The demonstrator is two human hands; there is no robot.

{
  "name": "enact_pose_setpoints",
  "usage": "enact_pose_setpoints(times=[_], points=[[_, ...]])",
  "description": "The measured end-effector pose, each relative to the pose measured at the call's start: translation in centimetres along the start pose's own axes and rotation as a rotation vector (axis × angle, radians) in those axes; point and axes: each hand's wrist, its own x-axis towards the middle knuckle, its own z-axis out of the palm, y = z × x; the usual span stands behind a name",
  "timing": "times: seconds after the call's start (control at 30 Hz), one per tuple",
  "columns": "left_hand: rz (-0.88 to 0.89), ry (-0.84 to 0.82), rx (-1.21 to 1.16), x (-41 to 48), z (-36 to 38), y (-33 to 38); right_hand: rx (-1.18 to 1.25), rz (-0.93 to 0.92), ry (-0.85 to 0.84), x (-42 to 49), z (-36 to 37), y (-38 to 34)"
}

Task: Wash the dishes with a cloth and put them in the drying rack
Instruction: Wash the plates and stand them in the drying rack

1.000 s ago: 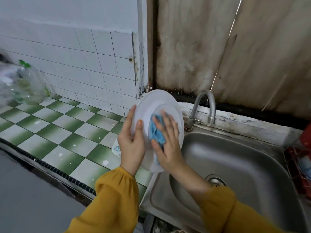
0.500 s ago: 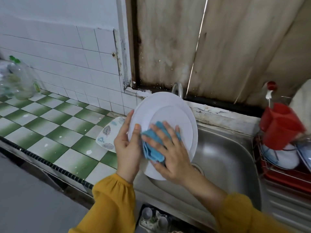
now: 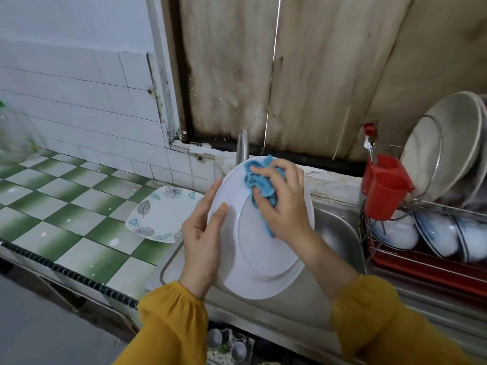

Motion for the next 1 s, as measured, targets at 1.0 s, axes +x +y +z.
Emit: enact_pose_setpoints(times=[1.0], points=[[0.051, 0.222, -0.161, 4.7, -2.1, 2.1, -0.033, -0.279, 0.147, -8.5, 4.3, 2.6]])
